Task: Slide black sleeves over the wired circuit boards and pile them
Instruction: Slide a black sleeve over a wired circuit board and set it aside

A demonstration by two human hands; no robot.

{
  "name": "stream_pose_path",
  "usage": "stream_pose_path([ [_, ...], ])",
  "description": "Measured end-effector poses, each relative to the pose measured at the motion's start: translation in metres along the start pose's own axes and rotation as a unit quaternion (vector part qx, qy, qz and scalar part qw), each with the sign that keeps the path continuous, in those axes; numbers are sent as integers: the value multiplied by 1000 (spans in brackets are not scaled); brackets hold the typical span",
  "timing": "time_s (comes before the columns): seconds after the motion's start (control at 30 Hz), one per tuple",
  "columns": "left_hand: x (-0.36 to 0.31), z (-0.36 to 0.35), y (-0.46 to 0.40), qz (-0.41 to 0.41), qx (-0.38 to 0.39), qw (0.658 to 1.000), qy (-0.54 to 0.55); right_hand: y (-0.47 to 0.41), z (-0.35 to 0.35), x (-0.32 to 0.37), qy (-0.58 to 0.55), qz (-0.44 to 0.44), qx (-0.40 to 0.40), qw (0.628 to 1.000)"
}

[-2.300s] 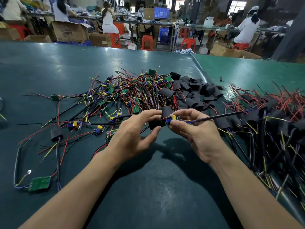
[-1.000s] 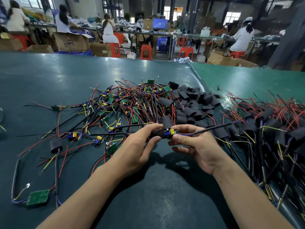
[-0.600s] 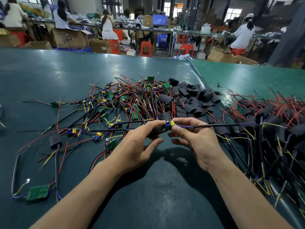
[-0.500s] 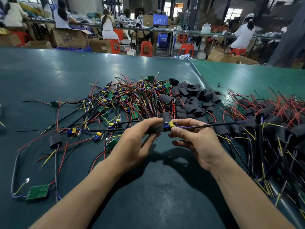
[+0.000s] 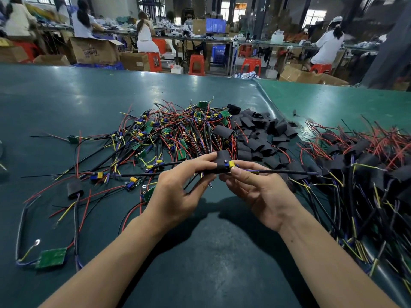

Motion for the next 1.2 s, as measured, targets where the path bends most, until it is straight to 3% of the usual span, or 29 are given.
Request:
stream_pose_path([
  [0.23,2,0,-1,16,6,999,40,1,-3,-1,-7,1,18,1000],
  [0.4,-2,1,0,6,6,1000,10,1,-3,4,71,44,6,996],
  [0.63,-10,2,-1,-19,7,1000,-17,3,-7,-2,55,20,18,998],
  [0.87,-4,1,-2,4,31,999,-23,10,-15,10,143,102,13,984],
  [1.07,-5,3,-1,-6,14,998,-63,12,-22,-5,206,69,16,976],
  [1.2,-5,3,-2,-9,16,998,-63,13,-28,-14,148,32,43,988],
])
Point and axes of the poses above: each hand's wrist, its own y-axis away from the middle knuckle, its own z-axis out of the back of the hand, x = y × z, the point moved 8 cm from there along -y, towards the middle knuckle, and after that the axes turned 1 degree about -y, right-handed, at the moved point
